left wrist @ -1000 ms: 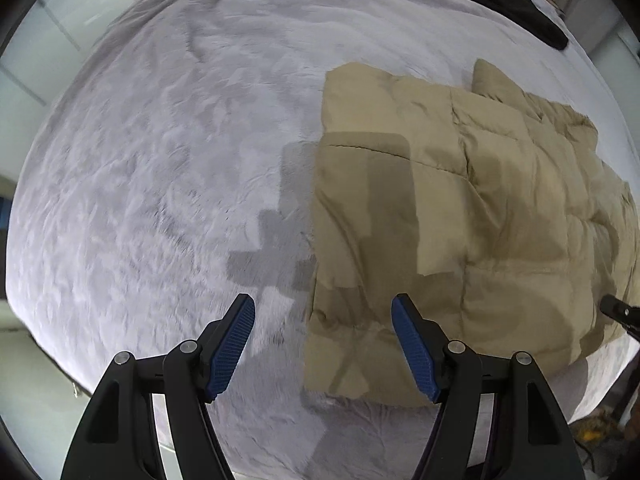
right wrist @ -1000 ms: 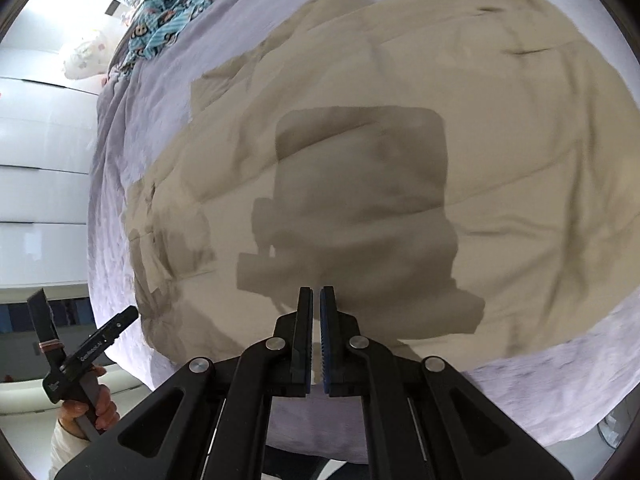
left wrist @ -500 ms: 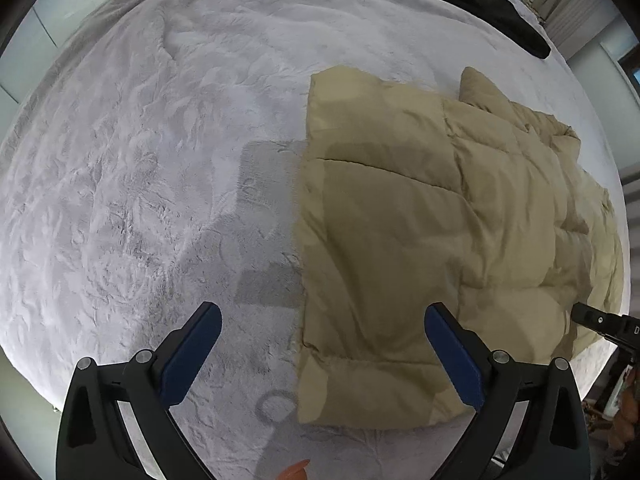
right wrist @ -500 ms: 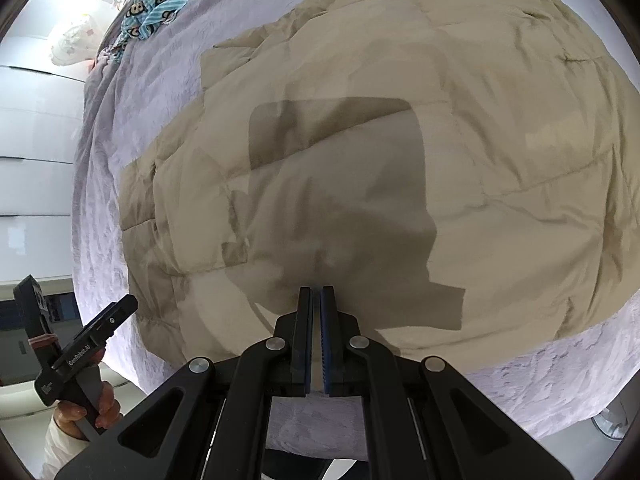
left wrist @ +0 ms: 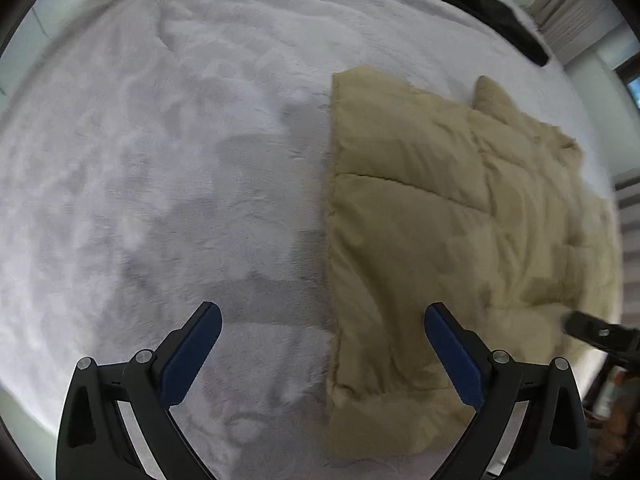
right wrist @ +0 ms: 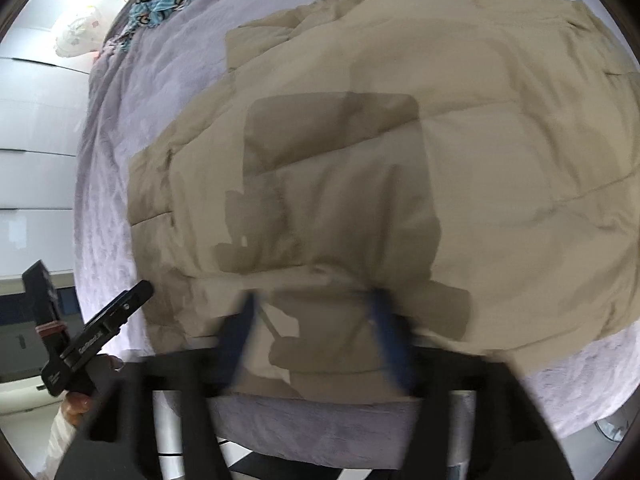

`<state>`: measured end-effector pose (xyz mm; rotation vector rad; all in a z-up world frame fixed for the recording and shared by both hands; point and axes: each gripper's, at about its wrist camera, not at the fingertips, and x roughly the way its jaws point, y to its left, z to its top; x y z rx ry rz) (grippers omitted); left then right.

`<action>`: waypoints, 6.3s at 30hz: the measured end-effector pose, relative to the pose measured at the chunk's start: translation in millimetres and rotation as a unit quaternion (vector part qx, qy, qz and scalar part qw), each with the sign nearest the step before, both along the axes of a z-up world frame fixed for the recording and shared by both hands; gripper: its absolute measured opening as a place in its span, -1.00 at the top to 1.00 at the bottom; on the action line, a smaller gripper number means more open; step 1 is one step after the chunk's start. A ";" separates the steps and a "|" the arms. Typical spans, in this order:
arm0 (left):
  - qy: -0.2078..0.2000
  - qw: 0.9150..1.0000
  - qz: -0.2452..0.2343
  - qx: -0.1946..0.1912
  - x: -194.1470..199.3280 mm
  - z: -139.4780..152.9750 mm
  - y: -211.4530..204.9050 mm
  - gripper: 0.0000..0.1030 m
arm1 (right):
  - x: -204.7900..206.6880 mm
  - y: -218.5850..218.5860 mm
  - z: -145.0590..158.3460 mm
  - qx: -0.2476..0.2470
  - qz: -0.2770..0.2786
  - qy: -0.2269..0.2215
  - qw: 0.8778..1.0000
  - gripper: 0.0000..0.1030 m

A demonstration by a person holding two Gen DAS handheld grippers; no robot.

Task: Fold large clothes

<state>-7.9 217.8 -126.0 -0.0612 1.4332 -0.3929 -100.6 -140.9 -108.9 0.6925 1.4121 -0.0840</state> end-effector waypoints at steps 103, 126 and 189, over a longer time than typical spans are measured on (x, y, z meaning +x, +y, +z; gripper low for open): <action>-0.089 0.987 -0.122 -0.049 64.0 55.7 -378.6 -0.24 | -86.6 -350.9 98.7 0.012 -0.018 -0.177 0.984 -0.31; -0.130 0.973 -0.191 -0.004 24.5 46.9 -500.9 -0.24 | -158.1 -296.4 -17.3 -0.113 0.094 -0.058 0.987 0.95; -0.092 0.984 -0.130 0.076 -7.5 77.2 -398.8 -1.00 | -77.2 -357.9 17.1 -0.006 -0.075 -0.087 0.993 0.33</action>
